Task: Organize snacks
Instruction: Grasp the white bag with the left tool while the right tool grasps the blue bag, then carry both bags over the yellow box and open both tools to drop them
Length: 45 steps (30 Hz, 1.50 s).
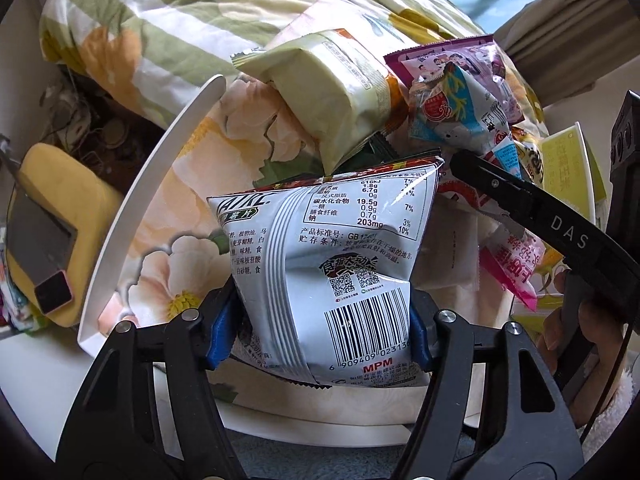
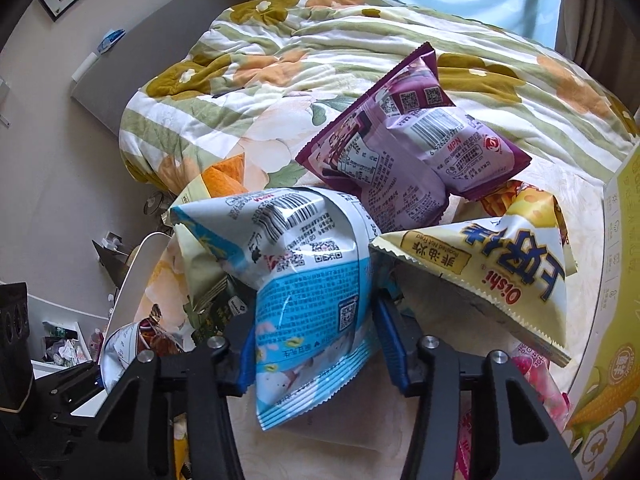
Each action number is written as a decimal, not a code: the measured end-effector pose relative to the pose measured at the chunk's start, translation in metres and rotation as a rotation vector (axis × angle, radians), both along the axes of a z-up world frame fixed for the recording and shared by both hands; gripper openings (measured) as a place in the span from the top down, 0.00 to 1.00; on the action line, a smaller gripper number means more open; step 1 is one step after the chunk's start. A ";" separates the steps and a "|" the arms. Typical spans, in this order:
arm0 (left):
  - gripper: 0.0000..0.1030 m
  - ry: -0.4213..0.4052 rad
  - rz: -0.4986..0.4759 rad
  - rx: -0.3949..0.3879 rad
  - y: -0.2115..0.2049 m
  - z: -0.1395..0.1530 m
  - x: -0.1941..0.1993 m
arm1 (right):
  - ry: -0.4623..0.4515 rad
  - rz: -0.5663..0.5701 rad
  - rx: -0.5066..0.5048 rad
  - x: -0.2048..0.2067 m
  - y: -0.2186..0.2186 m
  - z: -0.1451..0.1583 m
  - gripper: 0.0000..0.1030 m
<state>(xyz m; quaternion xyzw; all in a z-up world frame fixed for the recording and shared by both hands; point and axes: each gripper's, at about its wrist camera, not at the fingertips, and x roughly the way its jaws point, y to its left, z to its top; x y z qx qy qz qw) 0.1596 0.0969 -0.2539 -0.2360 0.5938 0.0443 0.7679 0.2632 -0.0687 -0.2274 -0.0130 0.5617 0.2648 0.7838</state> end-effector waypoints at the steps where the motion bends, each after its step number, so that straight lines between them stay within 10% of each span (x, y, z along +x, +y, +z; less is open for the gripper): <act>1: 0.38 -0.007 -0.006 0.002 0.001 0.003 -0.001 | -0.001 -0.008 0.007 -0.002 -0.001 0.002 0.56; 25: 0.38 -0.346 -0.355 0.047 -0.040 0.133 0.011 | -0.195 -0.335 0.241 -0.083 -0.075 0.127 0.62; 35: 0.38 -0.494 -0.519 0.026 -0.152 0.190 0.062 | -0.314 -0.529 0.201 -0.098 -0.181 0.174 0.62; 45: 0.38 -0.457 -0.577 0.022 -0.308 0.182 0.132 | -0.323 -0.593 0.183 -0.060 -0.307 0.176 0.62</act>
